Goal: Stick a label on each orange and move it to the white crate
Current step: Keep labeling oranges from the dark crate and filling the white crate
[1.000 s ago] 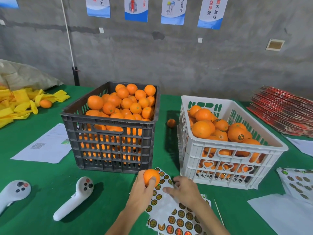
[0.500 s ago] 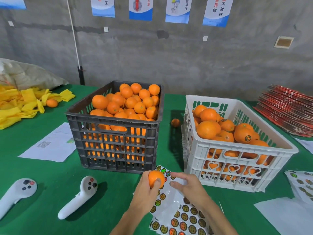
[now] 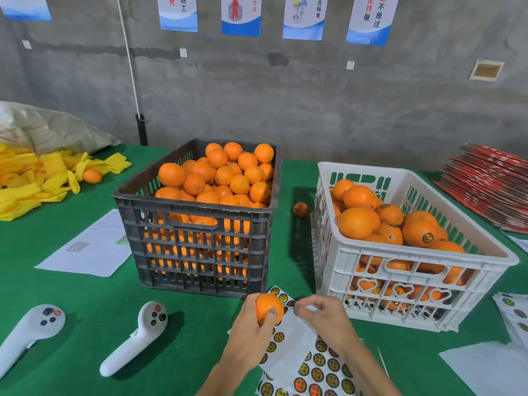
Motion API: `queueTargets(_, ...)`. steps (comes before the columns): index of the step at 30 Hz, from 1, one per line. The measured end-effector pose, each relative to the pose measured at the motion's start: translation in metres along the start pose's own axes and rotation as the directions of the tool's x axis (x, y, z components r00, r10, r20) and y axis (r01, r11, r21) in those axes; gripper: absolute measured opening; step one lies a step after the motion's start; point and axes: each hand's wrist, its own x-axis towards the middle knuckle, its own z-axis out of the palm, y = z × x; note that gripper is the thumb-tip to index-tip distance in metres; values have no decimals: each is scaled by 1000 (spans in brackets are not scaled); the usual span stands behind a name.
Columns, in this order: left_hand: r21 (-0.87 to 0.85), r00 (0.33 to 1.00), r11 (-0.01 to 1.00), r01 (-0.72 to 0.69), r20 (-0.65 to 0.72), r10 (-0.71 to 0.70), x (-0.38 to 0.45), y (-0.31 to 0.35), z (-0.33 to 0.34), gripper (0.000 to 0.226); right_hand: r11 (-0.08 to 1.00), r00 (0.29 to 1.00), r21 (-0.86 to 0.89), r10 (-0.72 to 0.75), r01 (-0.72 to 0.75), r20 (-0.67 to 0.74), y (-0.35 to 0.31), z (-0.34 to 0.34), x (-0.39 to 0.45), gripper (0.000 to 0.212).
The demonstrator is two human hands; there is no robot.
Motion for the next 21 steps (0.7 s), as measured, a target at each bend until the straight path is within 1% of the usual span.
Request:
queueTargets(3, -12, 1000, 1000, -7, -8, 7, 0, -1, 0, 30, 998, 995, 40, 48, -45, -91, -2, 6, 0, 9)
queueTargets(5, -23, 1000, 1000, -12, -8, 11, 0, -3, 0, 28, 999, 991, -29, 11, -15, -136, -5, 9, -3, 11)
queueTargets(7, -40, 1000, 999, -31, -6, 31, 0, -5, 0, 27, 976, 967, -202, -128, 83, -219, -11, 12, -8, 11)
queueTargets(9, -72, 999, 996, -53, -2, 53, 1, -6, 0, 28, 907, 892, -369, -326, 202, -313, -21, 17, -16, 7)
queueTargets(11, -150, 998, 986, -67, 1, 68, 2, 0, -1, 28, 838, 833, -457, -462, 298, -304, -33, 23, -23, 5)
queueTargets(13, -258, 995, 961, -102, -9, 103, 0, 12, -6, 30, 820, 815, -442, -510, 363, -276, -43, 30, -27, 5)
queueTargets(15, -362, 988, 920, -153, -35, 151, -3, 33, -16, 37, 852, 810, -327, -504, 409, -300, -56, 26, -29, 5)
queueTargets(17, -435, 980, 879, -196, -52, 193, -5, 55, -28, 45, 839, 788, -255, -541, 481, -293, -71, 14, -29, 7)
queueTargets(20, -516, 960, 813, -269, -79, 267, -2, 88, -47, 52, 762, 733, -291, -642, 579, -224, -94, -3, -33, 21)
queueTargets(21, -537, 953, 793, -288, -82, 291, 1, 99, -53, 53, 737, 705, -322, -670, 594, -233, -102, -8, -34, 27)
